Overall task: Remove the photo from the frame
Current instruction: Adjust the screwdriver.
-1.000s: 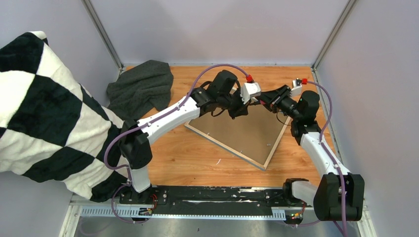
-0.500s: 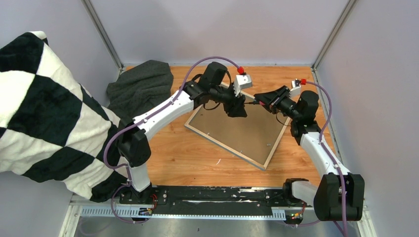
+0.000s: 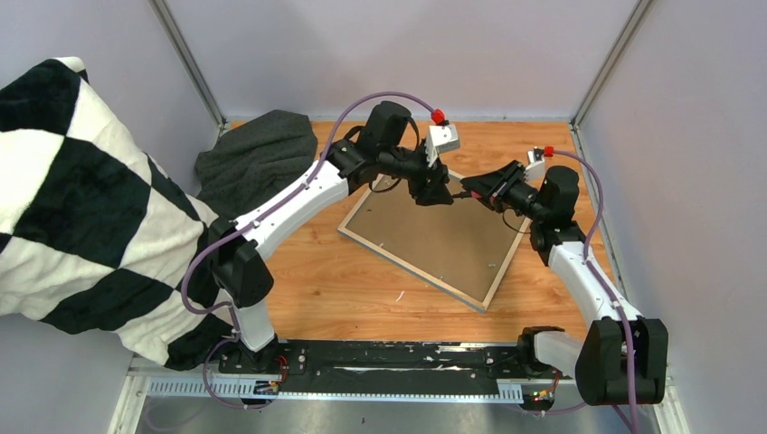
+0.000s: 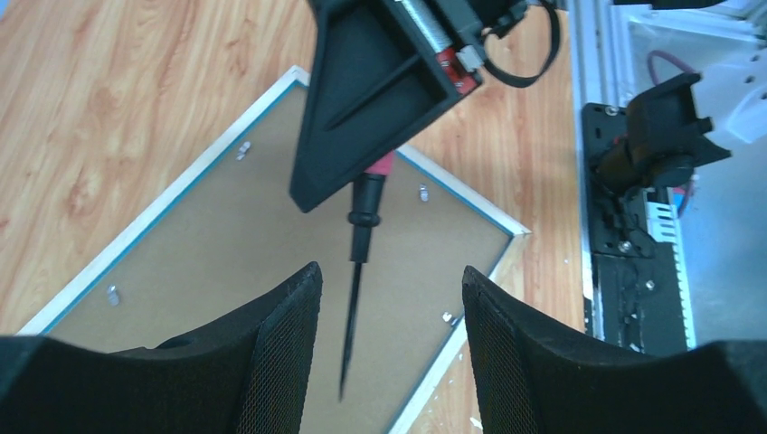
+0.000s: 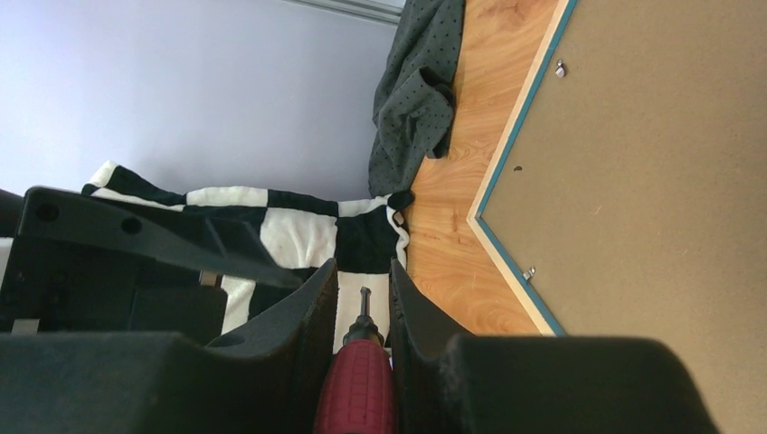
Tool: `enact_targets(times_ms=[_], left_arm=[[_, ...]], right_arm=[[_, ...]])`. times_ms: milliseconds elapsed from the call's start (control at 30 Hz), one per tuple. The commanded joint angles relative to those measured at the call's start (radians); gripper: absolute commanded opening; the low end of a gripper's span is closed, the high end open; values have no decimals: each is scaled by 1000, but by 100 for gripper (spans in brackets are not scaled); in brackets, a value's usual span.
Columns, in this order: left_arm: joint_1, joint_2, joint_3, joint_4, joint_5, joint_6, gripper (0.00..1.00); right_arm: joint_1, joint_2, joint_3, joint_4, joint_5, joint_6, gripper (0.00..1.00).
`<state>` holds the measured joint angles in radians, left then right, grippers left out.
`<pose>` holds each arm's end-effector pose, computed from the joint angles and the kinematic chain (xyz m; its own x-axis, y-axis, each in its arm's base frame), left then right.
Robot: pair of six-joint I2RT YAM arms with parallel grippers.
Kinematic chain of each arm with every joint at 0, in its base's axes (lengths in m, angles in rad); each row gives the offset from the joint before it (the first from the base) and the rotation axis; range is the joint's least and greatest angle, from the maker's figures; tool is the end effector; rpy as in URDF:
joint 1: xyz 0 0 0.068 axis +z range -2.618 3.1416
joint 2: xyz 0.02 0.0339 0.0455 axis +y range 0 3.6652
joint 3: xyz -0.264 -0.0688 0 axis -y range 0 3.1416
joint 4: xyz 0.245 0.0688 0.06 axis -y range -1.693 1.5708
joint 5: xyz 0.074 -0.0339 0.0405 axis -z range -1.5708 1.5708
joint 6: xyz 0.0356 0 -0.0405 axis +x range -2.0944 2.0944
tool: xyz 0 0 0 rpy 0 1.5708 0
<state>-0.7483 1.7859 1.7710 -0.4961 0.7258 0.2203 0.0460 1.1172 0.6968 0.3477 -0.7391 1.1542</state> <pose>0.2844 -0.2963 0.3785 -0.1458 0.3584 -0.9221 0.9890 0.0778 -0.1261 0.2511 0.0356 0.2983 -0.6742 0.6455 -0.3588 -0.2190 0.2893 0.9319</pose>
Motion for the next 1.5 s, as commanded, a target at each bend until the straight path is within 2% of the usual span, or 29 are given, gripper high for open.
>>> enact_targets(times_ms=[0,433,767,867,1033,1133,1233,1367,1467], left_arm=[[1,49,40,-10,-73,-1,61],[1,106,65,-33,-10,6,58],[1,114,43,-34,22,20,42],[1,113,36,-35,31,29,32],[1,114,31,-43,55,45,2],[1,112,29,-44,67,47,0],[1,100,18,-45,79,48,0],[3,64,-22,-34,101,52,0],[2,42,-55,-14,111,43,0]], right_arm=[[21,-22,32,35,-43,-1,0],[41,-14,32,83,-87,38,0],[40,-8,32,103,-95,50,0],[40,-5,32,106,-94,51,0],[40,-5,33,108,-95,53,0],[37,-3,41,103,-95,28,0],[30,-1,86,74,-115,-93,0],[28,-2,204,-172,-173,-421,0],[26,-3,221,-211,-309,-619,0]])
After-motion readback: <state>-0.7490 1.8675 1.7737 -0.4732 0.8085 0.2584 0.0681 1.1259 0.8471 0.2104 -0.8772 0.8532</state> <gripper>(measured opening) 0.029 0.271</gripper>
